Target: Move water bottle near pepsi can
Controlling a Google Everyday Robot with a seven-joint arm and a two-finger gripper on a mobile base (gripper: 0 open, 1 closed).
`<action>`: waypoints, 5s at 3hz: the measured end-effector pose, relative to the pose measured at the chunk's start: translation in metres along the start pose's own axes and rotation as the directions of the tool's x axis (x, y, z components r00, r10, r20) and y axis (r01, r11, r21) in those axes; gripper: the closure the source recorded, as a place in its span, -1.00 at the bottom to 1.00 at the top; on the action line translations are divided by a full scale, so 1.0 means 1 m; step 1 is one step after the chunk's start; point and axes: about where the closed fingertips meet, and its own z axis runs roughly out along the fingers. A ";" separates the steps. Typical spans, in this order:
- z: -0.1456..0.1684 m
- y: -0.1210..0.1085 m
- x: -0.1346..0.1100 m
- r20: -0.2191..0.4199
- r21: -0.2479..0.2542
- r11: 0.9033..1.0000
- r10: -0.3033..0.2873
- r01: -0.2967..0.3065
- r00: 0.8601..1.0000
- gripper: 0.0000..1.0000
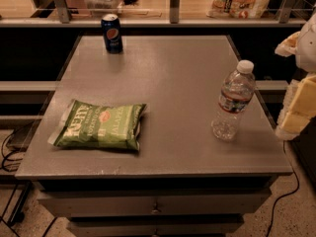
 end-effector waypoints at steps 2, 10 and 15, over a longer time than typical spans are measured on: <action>0.003 -0.003 -0.004 0.074 -0.009 1.000 -0.026 0.027 0.997 -1.00; 0.033 -0.076 -0.072 0.546 -0.045 0.998 0.055 -0.036 0.836 1.00; 0.085 -0.199 -0.168 0.635 0.077 0.925 0.241 -0.371 0.734 1.00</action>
Offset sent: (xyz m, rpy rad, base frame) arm 0.0127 0.0085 -0.0077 0.1888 -0.0200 0.1357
